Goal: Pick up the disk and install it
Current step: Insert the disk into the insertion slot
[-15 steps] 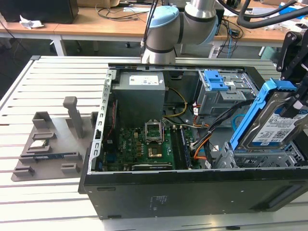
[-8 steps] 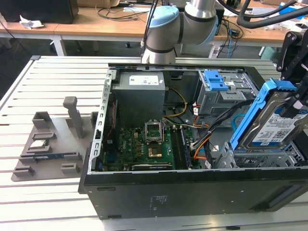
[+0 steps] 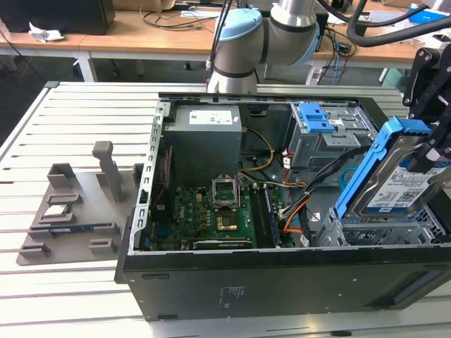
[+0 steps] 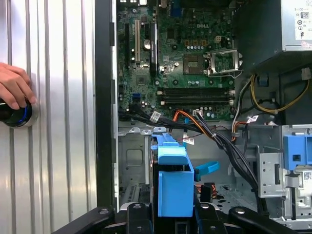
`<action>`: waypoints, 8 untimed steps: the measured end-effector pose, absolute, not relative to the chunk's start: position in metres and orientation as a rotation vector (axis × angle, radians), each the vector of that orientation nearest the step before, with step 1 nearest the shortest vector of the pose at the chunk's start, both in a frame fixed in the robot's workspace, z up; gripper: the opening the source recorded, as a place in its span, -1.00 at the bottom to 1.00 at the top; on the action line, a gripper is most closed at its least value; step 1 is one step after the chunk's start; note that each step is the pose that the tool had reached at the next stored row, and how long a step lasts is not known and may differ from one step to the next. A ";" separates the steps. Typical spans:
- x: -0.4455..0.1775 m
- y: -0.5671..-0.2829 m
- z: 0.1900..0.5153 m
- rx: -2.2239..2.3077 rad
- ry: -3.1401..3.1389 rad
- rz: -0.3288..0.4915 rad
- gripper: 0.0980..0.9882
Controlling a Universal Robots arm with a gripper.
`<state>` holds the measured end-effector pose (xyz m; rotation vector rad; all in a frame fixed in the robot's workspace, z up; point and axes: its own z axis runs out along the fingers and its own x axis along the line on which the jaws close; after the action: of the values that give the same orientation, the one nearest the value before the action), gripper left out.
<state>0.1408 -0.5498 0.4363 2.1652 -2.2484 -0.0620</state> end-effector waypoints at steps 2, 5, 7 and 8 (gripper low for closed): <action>0.141 -0.550 0.421 2.166 -2.248 -0.062 -0.40; 0.141 -0.550 0.411 2.166 -2.248 -0.062 -0.40; 0.141 -0.550 0.402 2.166 -2.248 -0.062 -0.40; 0.141 -0.550 0.400 2.166 -2.248 -0.062 -0.40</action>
<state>0.1408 -0.5498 0.4005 2.1658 -2.2477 -0.0619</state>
